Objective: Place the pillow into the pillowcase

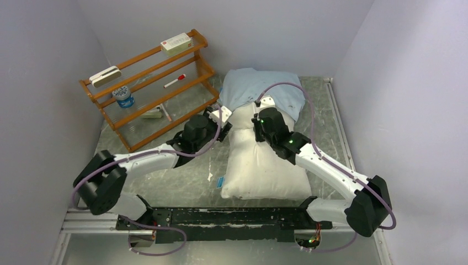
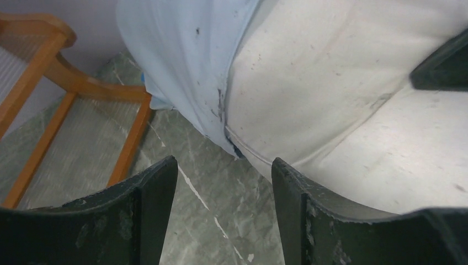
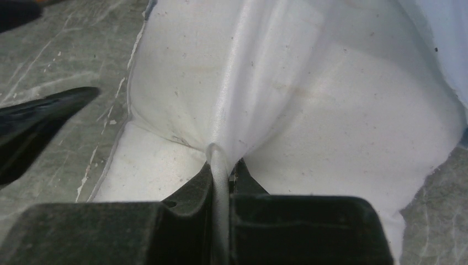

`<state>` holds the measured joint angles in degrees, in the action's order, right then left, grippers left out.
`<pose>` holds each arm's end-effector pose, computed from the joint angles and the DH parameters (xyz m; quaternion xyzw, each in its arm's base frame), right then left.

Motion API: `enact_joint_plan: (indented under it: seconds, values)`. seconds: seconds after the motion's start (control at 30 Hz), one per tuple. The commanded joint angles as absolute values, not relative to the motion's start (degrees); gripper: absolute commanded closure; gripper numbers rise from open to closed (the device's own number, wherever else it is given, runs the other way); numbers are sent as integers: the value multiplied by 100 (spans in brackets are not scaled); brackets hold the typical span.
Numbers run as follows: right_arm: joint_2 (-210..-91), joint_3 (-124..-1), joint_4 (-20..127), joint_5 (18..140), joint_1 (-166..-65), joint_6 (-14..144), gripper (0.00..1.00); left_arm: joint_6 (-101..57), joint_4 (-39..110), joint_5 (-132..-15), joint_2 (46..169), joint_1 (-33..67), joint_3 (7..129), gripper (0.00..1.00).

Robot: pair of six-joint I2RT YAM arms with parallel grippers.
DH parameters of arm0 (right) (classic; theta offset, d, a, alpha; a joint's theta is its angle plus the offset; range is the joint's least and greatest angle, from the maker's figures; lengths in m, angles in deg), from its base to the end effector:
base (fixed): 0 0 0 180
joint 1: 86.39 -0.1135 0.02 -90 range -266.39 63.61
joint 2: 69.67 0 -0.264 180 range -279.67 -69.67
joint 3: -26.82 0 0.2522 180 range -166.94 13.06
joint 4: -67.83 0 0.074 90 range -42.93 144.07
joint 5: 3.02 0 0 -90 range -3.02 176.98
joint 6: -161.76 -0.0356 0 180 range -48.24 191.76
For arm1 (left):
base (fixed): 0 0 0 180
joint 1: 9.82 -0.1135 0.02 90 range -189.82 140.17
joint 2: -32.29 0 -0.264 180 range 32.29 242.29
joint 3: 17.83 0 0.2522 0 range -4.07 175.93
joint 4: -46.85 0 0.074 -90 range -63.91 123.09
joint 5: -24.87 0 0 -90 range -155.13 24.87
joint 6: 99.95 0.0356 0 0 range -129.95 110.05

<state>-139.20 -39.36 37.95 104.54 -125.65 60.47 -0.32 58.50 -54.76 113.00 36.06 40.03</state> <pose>0.2156 0.1624 0.2869 -0.1397 0.8612 0.0792 0.4822 0.2251 -0.2229 0.2549 0.3076 0.7077 -0.1303 0.6225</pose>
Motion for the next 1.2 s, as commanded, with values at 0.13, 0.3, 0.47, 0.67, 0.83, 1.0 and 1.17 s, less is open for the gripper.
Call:
enact_joint_plan:
  seconds: [0.13, 0.3, 0.47, 0.67, 0.83, 1.0, 1.17]
  values:
    - [-13740, -4000, 4069, 10060, -12570, 6090, 100, 505, 6448, -5231, 12521, 3540, 4838, 32]
    - [-13735, -4100, 4134, 9908, -12570, 6077, 100, 476, 6804, -4808, 13151, 3505, 5108, 34]
    - [-13815, -4165, 4080, 9824, -12572, 6072, 100, 543, 7214, -4252, 13659, 3441, 5291, 35]
    - [-13753, -4126, 4121, 9685, -12569, 5876, 100, 751, 7836, -4404, 14104, 3358, 5425, 35]
    - [-13769, -4037, 4346, 9731, -12576, 5629, 100, 961, 8126, -4665, 14218, 3359, 5422, 66]
    - [-13809, -3780, 5022, 10242, -12505, 5215, 100, 912, 8400, -5434, 13370, 3366, 4705, 95]
    - [-14024, -3675, 5860, 10410, -12149, 4560, 100, 1115, 8541, -6486, 12356, 3570, 3770, 95]
